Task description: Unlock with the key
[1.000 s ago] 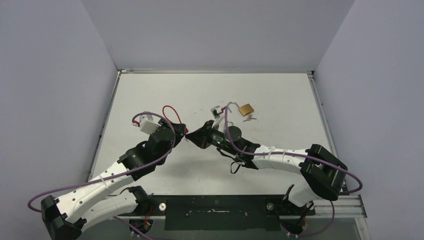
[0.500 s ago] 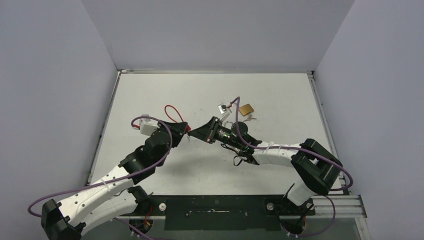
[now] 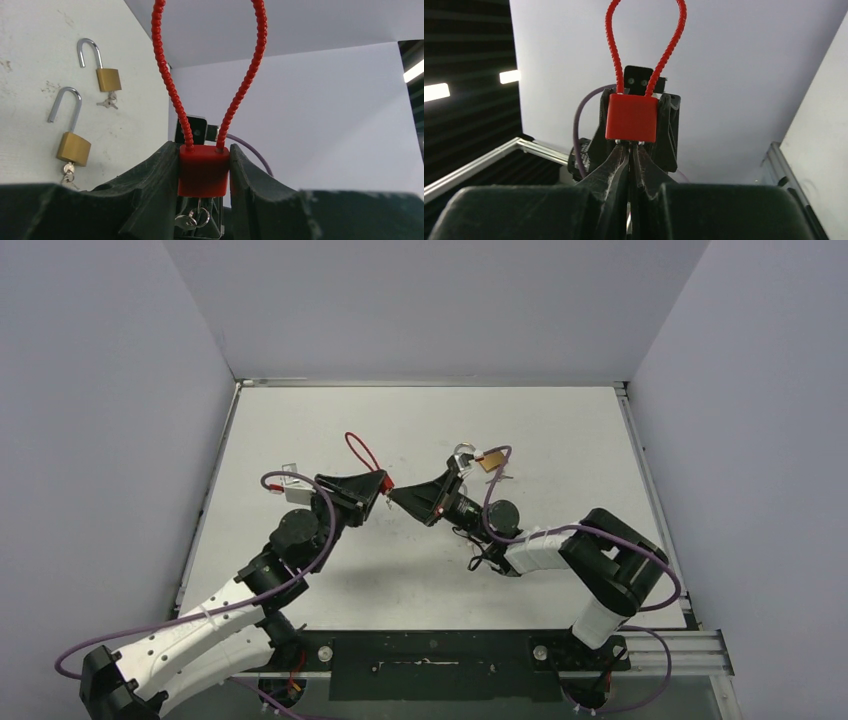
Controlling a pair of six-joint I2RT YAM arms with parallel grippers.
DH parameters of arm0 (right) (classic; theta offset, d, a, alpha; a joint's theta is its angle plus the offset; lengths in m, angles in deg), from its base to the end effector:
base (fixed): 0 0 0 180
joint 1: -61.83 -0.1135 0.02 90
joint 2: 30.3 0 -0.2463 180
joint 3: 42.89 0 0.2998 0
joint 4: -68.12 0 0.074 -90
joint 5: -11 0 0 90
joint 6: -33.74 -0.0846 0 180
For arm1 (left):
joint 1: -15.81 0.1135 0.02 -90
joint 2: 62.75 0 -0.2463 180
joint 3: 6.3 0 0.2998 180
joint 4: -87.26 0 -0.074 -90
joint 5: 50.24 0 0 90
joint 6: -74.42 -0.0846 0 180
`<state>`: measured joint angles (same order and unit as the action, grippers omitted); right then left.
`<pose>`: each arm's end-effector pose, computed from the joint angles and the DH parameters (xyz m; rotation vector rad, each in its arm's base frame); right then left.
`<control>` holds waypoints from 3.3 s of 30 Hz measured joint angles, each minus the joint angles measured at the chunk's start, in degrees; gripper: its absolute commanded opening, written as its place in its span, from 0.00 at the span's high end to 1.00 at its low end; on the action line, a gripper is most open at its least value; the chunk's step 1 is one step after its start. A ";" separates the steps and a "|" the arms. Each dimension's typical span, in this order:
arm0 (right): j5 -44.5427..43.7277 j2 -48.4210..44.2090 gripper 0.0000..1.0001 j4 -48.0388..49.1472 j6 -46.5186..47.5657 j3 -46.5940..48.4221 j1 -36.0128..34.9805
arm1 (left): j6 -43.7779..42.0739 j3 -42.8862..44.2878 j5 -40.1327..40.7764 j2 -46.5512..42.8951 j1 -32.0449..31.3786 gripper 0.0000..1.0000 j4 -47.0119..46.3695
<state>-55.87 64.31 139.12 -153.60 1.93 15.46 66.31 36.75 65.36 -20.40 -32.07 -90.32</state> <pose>0.2346 0.2943 0.1850 0.2559 1.6452 2.3159 0.2203 -0.1891 0.2786 -0.8779 1.5556 -1.3645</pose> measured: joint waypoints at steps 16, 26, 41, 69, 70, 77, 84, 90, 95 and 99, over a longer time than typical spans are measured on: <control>-5.20 -12.35 0.16 -1.57 1.36 -6.99 -0.39 | 1.36 -2.64 -6.78 -0.61 -0.59 1.00 -6.03; -15.37 -43.25 0.10 -41.94 30.58 -7.67 0.96 | -9.97 -2.45 -8.44 -0.13 -1.20 1.00 -4.81; -4.59 -45.55 0.11 -69.44 70.44 11.41 1.01 | -57.81 -8.02 -31.95 1.84 -1.20 1.00 -27.96; 7.89 -40.89 1.00 -73.61 79.62 14.56 -0.96 | -80.74 -7.41 -52.54 6.91 -0.57 1.00 -30.93; 7.17 -40.39 1.00 -73.88 78.62 14.97 -0.96 | -81.44 -6.49 -52.83 6.80 -0.37 1.00 -28.85; 1.31 -39.06 1.00 -74.16 70.64 16.63 -1.14 | -84.46 -3.21 -53.09 5.77 0.57 1.00 -22.14; -4.42 -44.74 1.00 -64.85 68.43 10.78 -1.05 | -80.48 -4.02 -52.85 5.84 0.66 1.00 -20.68; -2.75 -46.10 1.00 -61.40 69.53 9.53 -1.07 | -78.95 -3.43 -53.40 6.43 0.63 1.00 -19.41; -3.34 -45.38 0.91 -64.00 69.92 9.57 -1.05 | -78.16 -3.56 -50.38 5.99 0.63 1.00 -17.44; -6.34 -46.05 0.71 -70.88 70.71 11.02 -0.96 | -75.25 -3.89 -43.10 5.53 0.63 1.00 -15.39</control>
<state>-62.21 18.26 68.24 -82.90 12.94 14.50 -8.95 32.86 22.26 -14.87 -31.43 -105.70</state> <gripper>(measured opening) 0.182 0.335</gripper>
